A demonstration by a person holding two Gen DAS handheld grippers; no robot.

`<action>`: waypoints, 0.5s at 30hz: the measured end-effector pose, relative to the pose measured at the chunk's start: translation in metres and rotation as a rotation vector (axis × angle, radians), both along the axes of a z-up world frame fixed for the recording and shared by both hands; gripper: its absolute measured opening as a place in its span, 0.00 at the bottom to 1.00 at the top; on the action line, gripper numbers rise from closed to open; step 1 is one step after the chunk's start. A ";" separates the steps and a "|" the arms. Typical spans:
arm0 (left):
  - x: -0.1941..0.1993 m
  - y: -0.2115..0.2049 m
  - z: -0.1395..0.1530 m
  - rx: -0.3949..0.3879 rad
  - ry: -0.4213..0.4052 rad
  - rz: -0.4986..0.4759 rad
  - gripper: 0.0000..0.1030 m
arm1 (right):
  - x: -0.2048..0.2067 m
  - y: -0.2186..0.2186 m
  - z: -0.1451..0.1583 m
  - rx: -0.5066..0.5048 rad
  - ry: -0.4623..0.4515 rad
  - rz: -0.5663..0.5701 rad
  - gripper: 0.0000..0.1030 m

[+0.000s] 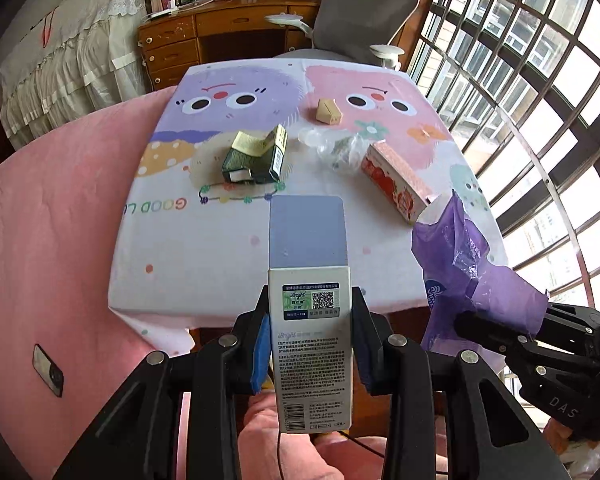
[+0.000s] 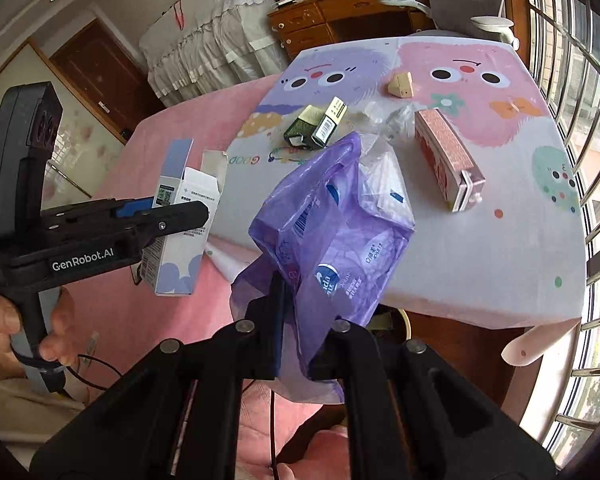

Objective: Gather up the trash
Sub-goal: 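Lift the purple bag and white box and carry them over the bin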

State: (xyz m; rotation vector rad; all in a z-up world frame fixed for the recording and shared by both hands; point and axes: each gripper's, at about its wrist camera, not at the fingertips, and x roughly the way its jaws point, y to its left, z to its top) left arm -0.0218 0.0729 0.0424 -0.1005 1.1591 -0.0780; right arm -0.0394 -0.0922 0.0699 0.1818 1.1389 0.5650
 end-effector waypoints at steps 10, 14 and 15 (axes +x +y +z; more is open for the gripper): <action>-0.030 -0.003 -0.085 -0.033 0.158 -0.060 0.34 | -0.030 0.009 -0.085 -0.071 0.167 -0.024 0.05; -0.032 -0.007 -0.150 -0.018 0.212 -0.102 0.34 | -0.024 0.016 -0.158 -0.112 0.234 -0.047 0.05; -0.030 -0.008 -0.171 -0.025 0.233 -0.110 0.34 | -0.025 0.017 -0.181 -0.122 0.250 -0.057 0.05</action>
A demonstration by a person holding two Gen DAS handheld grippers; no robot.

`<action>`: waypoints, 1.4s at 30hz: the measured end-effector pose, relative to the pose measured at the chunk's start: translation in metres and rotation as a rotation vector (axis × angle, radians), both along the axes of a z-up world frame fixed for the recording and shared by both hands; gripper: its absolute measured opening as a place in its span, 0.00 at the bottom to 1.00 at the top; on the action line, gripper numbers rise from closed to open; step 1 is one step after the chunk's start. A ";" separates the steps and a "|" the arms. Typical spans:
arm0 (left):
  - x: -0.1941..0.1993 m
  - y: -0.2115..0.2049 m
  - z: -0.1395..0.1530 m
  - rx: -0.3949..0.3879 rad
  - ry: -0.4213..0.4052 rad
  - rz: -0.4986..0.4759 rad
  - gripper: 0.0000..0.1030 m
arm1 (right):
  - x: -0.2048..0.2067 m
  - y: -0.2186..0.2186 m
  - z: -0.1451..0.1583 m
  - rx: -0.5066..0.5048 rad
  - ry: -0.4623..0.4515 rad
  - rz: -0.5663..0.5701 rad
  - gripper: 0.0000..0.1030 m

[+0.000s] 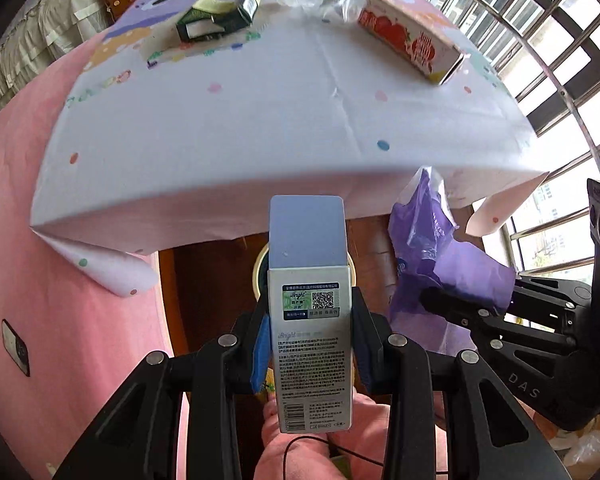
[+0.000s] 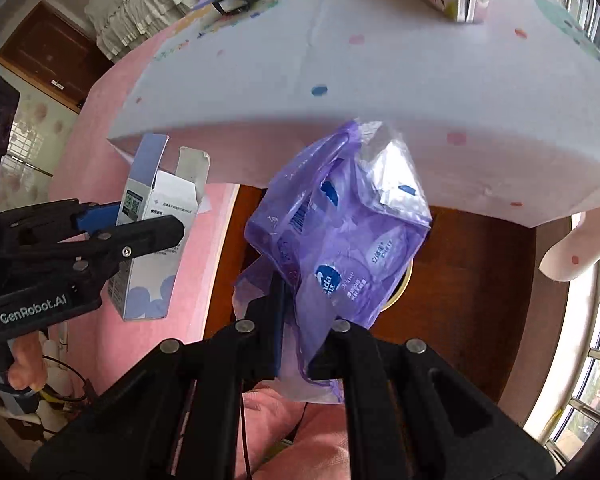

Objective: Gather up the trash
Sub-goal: 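Lift the purple bag and white box and carry them over the bin, then open both tools over the bin to drop the bag and box, then move both open tools back over the table toward the green box and pink carton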

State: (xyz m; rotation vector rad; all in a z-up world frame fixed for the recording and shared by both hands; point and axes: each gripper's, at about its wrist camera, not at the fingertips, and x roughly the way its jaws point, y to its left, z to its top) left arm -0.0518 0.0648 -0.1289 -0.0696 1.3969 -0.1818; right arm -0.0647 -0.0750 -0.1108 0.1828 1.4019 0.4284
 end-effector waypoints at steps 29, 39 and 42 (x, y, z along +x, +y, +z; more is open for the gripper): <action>0.037 0.030 -0.327 -0.080 0.103 0.030 0.88 | 0.027 -0.001 -0.325 -0.129 0.127 -0.103 0.58; 0.006 0.042 -0.253 -0.077 0.078 0.060 0.88 | 0.004 -0.006 -0.246 -0.075 0.130 -0.190 0.58; -0.005 0.043 -0.208 -0.081 0.049 0.063 0.88 | -0.007 -0.007 -0.203 -0.052 0.123 -0.203 0.58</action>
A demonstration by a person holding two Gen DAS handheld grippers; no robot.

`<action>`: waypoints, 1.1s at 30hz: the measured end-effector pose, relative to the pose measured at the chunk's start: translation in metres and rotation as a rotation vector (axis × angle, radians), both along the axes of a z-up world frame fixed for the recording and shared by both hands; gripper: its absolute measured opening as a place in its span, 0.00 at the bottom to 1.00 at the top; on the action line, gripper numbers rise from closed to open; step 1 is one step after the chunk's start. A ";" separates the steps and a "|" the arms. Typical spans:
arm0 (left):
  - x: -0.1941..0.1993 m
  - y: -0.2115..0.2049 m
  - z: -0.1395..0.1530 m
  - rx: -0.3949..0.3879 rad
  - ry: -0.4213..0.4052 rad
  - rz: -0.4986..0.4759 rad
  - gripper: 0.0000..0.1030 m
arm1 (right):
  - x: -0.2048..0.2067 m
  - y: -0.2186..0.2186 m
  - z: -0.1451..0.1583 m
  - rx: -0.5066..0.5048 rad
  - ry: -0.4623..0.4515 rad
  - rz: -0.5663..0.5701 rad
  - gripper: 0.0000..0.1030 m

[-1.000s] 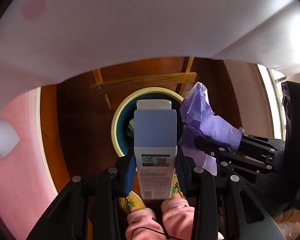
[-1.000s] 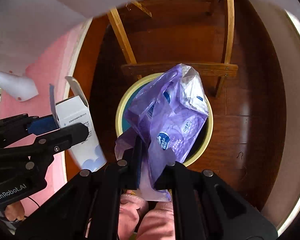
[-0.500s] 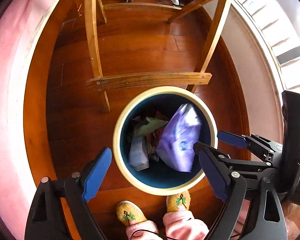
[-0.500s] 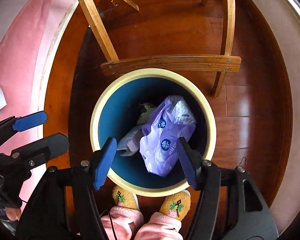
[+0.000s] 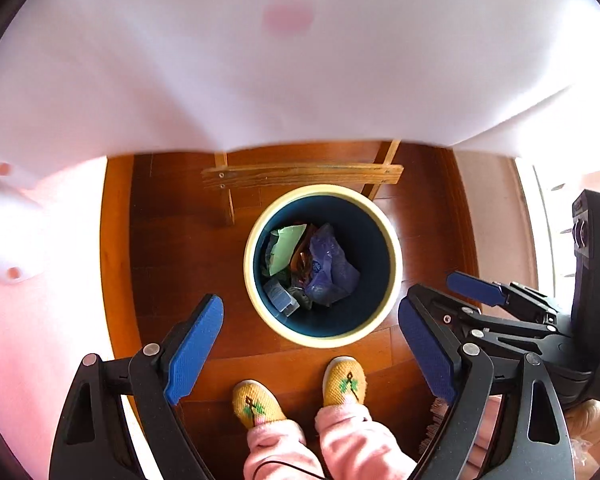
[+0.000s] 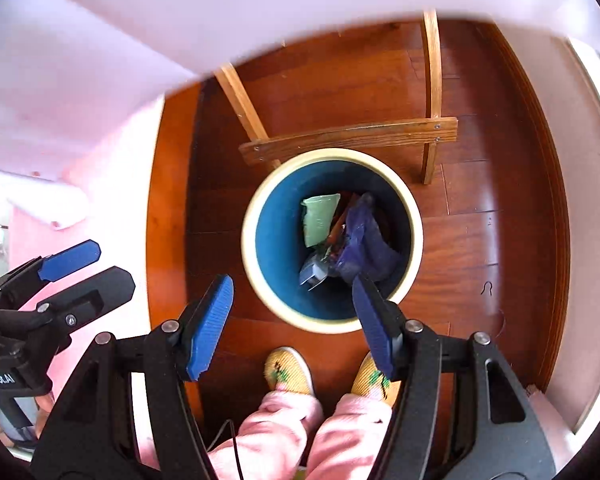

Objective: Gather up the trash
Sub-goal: 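Move both open tools back over the table toward the green box and pink carton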

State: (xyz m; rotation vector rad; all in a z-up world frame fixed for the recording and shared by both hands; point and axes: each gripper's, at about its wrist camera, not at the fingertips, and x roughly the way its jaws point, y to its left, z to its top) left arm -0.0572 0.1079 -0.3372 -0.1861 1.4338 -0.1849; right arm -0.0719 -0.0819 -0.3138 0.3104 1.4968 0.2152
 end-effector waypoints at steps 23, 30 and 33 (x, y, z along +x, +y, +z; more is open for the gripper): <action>-0.057 -0.006 0.358 0.052 -0.327 0.010 0.88 | -0.009 -0.009 0.332 0.157 -0.284 0.055 0.58; -0.050 -0.017 0.429 0.130 -0.440 0.011 0.88 | 0.012 -0.013 0.406 0.171 -0.418 0.115 0.58; -0.042 -0.023 0.448 0.143 -0.458 0.021 0.88 | 0.023 -0.019 0.424 0.174 -0.448 0.121 0.58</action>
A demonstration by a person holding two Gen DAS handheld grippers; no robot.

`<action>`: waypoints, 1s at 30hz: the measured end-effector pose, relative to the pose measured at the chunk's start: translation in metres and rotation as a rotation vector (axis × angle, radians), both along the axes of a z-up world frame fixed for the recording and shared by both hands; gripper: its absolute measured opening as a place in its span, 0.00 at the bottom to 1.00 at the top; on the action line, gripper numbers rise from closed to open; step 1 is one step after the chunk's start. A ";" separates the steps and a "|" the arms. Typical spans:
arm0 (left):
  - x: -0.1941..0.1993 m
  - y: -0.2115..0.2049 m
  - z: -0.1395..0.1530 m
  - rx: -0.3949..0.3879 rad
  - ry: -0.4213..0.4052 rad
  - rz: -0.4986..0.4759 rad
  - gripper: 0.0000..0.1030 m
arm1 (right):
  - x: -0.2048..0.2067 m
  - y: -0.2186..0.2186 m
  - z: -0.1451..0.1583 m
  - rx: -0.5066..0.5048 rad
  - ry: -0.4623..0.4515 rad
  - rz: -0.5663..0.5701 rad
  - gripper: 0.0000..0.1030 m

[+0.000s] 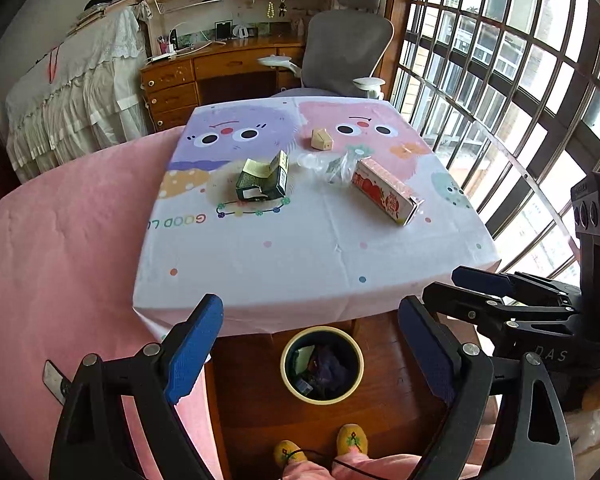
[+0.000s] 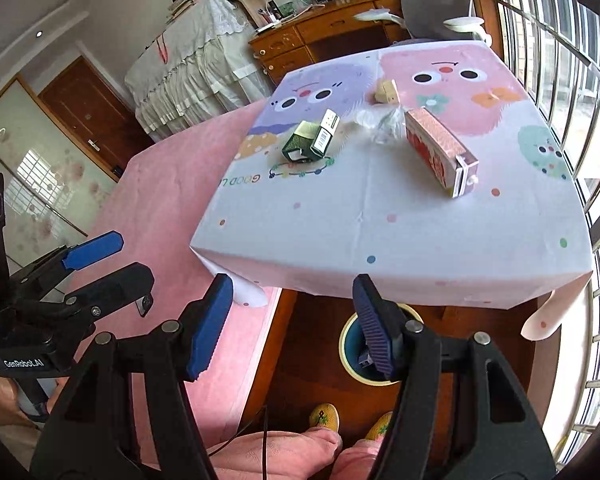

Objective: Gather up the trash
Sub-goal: 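Move both open tools back over the table toward the green box and pink carton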

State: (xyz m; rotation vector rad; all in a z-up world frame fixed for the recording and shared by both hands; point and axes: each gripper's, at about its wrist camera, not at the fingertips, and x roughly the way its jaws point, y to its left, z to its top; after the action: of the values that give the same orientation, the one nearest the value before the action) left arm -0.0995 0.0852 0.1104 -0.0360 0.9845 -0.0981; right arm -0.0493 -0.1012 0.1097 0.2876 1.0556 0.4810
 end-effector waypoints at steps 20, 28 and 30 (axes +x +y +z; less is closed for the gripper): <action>0.095 0.002 -0.041 -0.017 0.112 0.038 0.86 | 0.088 -0.049 -0.026 -0.163 -0.010 -0.077 0.58; 0.210 0.019 -0.078 0.002 0.167 -0.013 0.86 | 0.180 -0.055 -0.066 -0.307 0.037 -0.146 0.58; 0.247 0.020 -0.090 0.023 0.178 -0.033 0.86 | 0.205 -0.054 -0.082 -0.334 0.061 -0.156 0.57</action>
State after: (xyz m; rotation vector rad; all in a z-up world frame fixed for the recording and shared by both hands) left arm 0.1475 0.1050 0.0207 -0.0071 1.1645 -0.1151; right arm 0.1558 -0.1549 0.0274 0.0867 1.1433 0.1522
